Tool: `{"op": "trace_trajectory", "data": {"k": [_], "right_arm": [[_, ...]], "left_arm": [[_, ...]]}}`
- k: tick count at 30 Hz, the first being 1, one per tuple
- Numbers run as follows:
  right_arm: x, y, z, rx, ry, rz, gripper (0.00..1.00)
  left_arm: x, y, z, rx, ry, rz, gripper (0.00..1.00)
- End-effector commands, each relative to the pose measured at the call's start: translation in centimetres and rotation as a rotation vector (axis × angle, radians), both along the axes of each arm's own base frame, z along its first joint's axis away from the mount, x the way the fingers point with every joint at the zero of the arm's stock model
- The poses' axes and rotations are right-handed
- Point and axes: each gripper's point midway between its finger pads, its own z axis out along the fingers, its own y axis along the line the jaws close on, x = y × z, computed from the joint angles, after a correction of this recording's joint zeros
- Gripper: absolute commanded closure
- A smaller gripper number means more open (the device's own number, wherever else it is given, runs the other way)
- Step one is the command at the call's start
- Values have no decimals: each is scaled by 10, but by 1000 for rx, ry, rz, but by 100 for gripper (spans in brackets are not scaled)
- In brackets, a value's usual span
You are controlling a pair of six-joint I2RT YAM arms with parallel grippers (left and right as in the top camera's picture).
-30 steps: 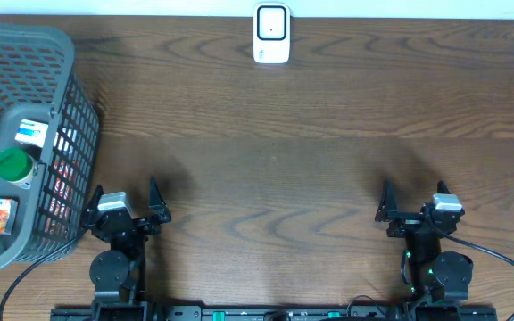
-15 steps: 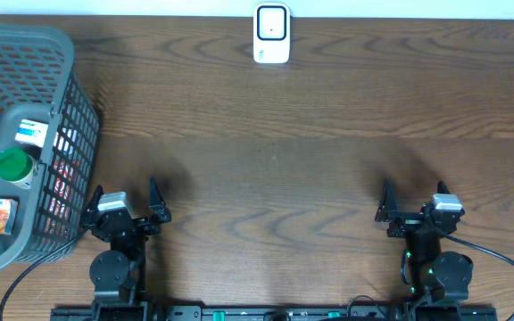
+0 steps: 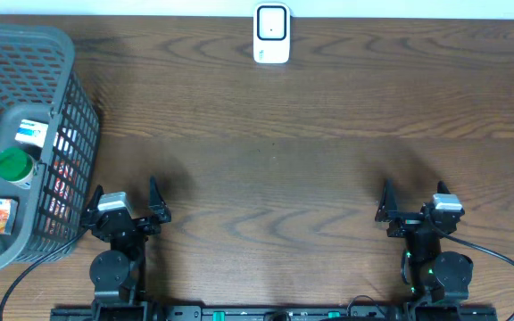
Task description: Scan the item barcode
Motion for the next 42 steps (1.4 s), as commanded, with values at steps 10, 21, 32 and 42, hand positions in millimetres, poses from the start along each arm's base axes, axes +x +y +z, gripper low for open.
{"op": "trace_trajectory", "data": {"k": [10,21,32,42], "right_arm": [[0,1,1,-17,-4,2,1],[0,1,1,-17,-4,2,1],[0,1,1,-17,-4,2,1],[0,1,1,-17,-4,2,1]], "left_arm": [[0,-10,-19,-12,67,-55,1],[-14,-94,22,-69,49,-553,1],[5,-68,232,-114,224,-384,0],[12,-50,241,-124,420,-271,1]]}}
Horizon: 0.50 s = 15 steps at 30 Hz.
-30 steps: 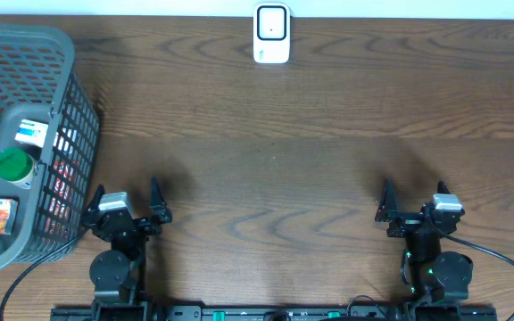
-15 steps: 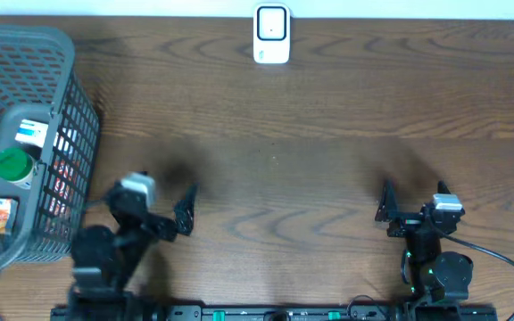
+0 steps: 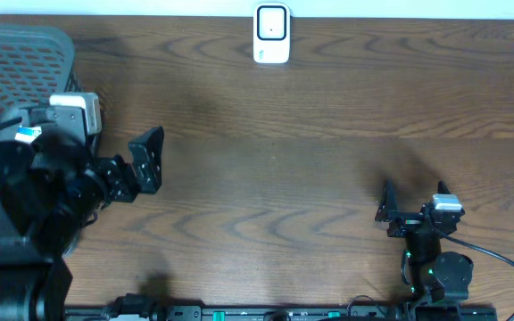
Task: Scan the item barcode
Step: 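Reach the left gripper into the basket toward the green-lidded jar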
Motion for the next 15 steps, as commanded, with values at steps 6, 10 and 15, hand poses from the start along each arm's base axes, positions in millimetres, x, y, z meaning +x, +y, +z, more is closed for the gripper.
{"op": "trace_trajectory", "data": {"k": [6,10,15], "right_arm": [[0,1,0,-14,-2,3,1],[0,1,0,-14,-2,3,1],[0,1,0,-14,-2,3,1]], "left_arm": [[12,76,19,49,83,390,0],[11,120,33,-1,139,578,0],[6,186,22,-153,229,880,0]]}}
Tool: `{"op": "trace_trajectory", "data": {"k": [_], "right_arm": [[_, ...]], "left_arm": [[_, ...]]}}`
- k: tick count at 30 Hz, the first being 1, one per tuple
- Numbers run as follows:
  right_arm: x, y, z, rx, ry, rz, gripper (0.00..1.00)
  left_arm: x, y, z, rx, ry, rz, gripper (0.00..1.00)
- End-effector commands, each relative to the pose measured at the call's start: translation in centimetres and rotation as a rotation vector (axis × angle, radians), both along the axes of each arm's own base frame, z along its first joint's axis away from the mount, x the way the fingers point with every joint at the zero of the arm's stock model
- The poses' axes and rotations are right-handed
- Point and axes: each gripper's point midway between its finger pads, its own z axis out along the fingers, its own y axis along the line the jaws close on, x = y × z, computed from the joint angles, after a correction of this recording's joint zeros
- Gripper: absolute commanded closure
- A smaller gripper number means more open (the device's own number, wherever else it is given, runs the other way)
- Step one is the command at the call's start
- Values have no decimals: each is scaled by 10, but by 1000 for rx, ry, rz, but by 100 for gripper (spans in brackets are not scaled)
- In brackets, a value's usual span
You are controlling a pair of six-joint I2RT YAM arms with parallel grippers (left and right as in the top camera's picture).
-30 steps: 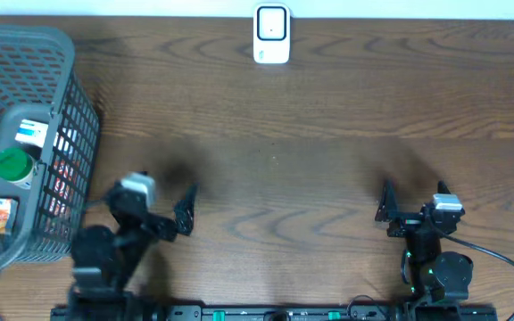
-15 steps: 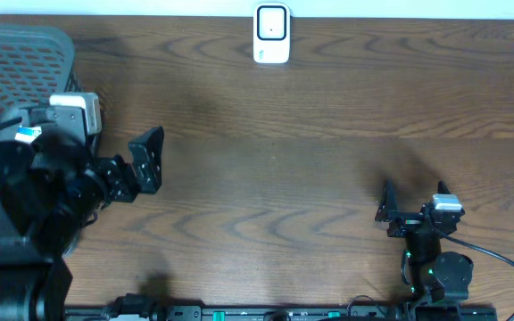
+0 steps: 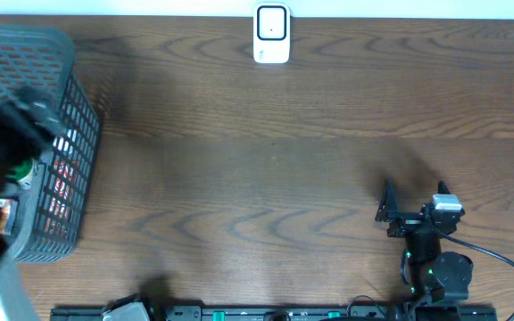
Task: Scan the item barcode
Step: 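Reach the left gripper into the basket toward the green-lidded jar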
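Note:
A white barcode scanner (image 3: 271,34) stands at the far edge of the table, in the middle. At the left, a grey mesh basket (image 3: 56,62) holds the items: a green-lidded container (image 3: 23,169), an orange packet (image 3: 1,219) and a red-and-white pack (image 3: 61,183) seen through the mesh. My left arm is a dark blur over the basket at the frame's left edge, and its fingers cannot be made out. My right gripper (image 3: 412,198) rests open near the front right, holding nothing.
The brown wooden table (image 3: 266,160) spans the view. A black cable (image 3: 498,259) loops from the right arm's base at the front edge. The basket's right wall (image 3: 78,160) stands tall at the left.
My left arm has moved left. Its open gripper was beside the basket's right wall, and now the arm is blurred over the basket's inside. The right arm has not moved.
At first both grippers rested open near the front edge, left and right. Later the left arm was raised, its open gripper just right of the basket. Now that arm hangs over the basket, while the right gripper has stayed in place.

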Motion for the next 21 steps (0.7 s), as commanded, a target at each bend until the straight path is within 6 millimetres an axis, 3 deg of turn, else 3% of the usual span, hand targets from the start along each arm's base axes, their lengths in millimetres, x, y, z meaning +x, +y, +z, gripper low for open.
{"op": "trace_trajectory", "data": {"k": [1,4,8,11,21], "right_arm": [[0,1,0,-13,-2,4,1],[0,1,0,-13,-2,4,1],[0,1,0,-13,-2,4,1],[0,1,0,-13,-2,4,1],[0,1,0,-13,-2,4,1]], "left_arm": [[-3,50,-16,-124,30,258,0],[-3,85,-38,-195,78,383,0],[-2,117,-67,-257,156,475,0],[2,132,-93,-314,219,525,0],[6,166,-150,-324,337,684,0]]}}
